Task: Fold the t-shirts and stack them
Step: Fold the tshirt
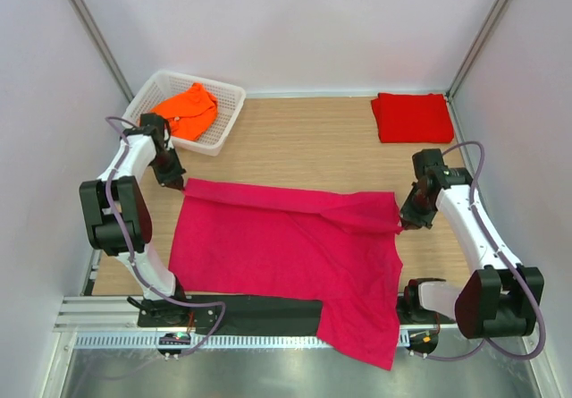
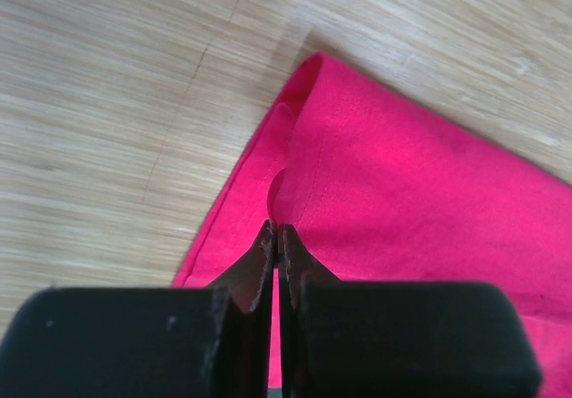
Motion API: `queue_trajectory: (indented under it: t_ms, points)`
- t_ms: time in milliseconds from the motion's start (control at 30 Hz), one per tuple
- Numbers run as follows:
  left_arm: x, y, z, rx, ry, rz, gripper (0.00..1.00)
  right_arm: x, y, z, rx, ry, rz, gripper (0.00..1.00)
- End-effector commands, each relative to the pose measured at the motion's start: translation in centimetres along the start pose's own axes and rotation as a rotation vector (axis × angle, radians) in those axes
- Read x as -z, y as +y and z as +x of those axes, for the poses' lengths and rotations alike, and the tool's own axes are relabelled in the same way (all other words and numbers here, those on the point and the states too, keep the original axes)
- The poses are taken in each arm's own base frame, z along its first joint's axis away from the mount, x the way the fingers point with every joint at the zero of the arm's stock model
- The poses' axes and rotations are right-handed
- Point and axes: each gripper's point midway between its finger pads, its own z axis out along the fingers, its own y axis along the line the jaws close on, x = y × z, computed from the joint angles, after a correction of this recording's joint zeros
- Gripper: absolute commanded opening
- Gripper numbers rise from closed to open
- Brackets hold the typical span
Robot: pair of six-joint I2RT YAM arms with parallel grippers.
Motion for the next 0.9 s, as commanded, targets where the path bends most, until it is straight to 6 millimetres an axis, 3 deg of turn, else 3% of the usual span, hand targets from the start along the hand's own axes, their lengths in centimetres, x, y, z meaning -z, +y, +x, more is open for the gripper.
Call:
queue_trajectory:
  t_ms: [0, 300, 567, 867]
  points:
    - [0.5, 1.1, 0.5, -0.004, -0.004, -0.048, 0.0, -0.9, -1.3, 0.7, 0.024, 0.021, 0.054, 0.01]
    - [-1.2, 1.7, 2.3, 0.037, 0.041, -0.065, 0.0, -3.1, -1.5, 1.2, 0.034, 0.081, 0.095, 0.01]
    - [-1.8, 2.3, 1.9, 0.045, 0.04, -0.109, 0.0, -4.1, -1.7, 3.3, 0.031, 0.19, 0.103, 0.01]
    - [-2.5, 2.8, 1.8, 0.041, 0.051, -0.139, 0.0, -4.4, -1.5, 3.9, 0.03, 0.21, 0.089, 0.01]
